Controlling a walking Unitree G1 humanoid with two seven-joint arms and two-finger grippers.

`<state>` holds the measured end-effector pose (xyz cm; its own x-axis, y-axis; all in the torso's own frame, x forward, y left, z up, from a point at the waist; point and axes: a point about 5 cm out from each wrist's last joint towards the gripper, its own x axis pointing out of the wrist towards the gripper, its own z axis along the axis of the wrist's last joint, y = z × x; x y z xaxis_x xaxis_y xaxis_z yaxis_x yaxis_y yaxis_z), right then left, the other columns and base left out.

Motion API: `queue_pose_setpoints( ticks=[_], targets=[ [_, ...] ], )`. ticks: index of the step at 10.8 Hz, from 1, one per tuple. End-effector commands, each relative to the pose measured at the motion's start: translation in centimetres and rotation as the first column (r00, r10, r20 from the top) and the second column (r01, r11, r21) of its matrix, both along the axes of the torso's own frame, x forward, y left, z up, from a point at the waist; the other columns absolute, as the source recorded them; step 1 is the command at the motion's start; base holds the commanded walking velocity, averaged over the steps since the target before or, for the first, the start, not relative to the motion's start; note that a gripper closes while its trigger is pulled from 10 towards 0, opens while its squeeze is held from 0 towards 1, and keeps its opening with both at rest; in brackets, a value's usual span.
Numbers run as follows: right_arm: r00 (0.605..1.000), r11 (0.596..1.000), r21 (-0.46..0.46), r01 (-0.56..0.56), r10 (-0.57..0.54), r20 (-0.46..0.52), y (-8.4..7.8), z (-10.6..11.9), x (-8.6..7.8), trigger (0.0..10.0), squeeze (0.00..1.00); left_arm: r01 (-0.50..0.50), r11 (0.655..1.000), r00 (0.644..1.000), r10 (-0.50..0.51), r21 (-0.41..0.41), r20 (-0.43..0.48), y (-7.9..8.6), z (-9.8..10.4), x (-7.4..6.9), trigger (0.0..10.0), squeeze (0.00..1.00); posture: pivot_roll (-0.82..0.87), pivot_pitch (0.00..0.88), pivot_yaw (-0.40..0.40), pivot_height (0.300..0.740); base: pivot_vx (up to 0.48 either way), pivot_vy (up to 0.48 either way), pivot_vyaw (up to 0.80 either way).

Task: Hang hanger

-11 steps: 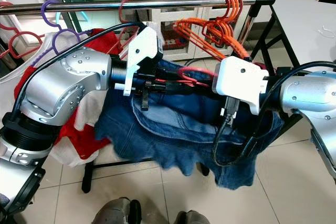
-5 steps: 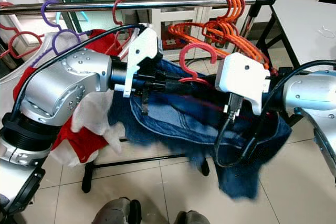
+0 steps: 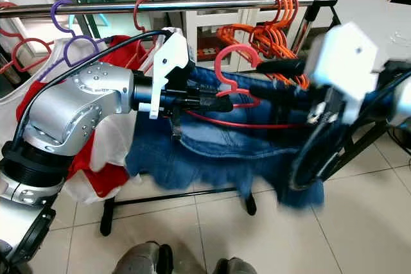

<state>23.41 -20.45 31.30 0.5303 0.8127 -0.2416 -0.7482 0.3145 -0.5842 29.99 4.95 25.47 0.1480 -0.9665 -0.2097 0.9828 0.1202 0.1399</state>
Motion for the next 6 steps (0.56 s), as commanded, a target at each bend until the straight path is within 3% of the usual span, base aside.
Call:
queue_pose_setpoints(
  ticks=[1,2,3,4,5,6],
  targets=[
    [1.0,1.0,0.0,-0.01,0.01,0.003,-0.2,0.6,-0.4,10.0,0.0,-0.001,0.999,0.999,0.002,-0.038,0.035,0.1,0.9,-0.3,0.0,0.0,0.02,0.049,0.026,0.74,0.0,0.0,0.0],
    [1.0,1.0,-0.016,-0.004,0.004,0.001,-0.5,0.6,-0.6,10.0,0.0,-0.036,0.999,0.999,0.037,-0.039,0.03,0.3,0.7,0.0,0.0,0.0,0.02,0.049,0.028,0.74,0.0,0.0,0.0],
    [0.994,0.993,-0.067,0.101,-0.098,0.044,-1.7,0.6,-0.2,10.0,0.0,-0.092,0.994,0.995,0.094,-0.053,0.022,0.8,0.7,0.3,0.0,0.0,0.02,0.045,0.027,0.74,0.0,0.0,0.0],
    [0.964,0.966,-0.065,0.249,-0.241,0.114,-2.8,0.3,0.6,10.0,0.0,-0.162,0.981,0.987,0.164,-0.105,0.004,1.3,0.9,0.4,0.0,0.0,0.02,0.04,0.031,0.74,0.0,0.0,0.0],
    [0.94,0.952,0.013,0.305,-0.304,0.157,-2.5,-0.1,0.9,10.0,0.0,-0.2,0.968,0.98,0.199,-0.151,-0.019,1.5,1.1,0.1,0.0,0.0,0.02,0.034,0.033,0.74,0.0,0.0,0.0],
    [0.928,0.934,0.096,0.343,-0.353,0.12,-2.0,-1.0,1.0,10.0,0.0,-0.218,0.962,0.976,0.215,-0.164,-0.033,1.7,0.9,-0.4,0.0,0.0,0.02,0.032,0.032,0.74,0.0,0.0,0.0]
  ],
)
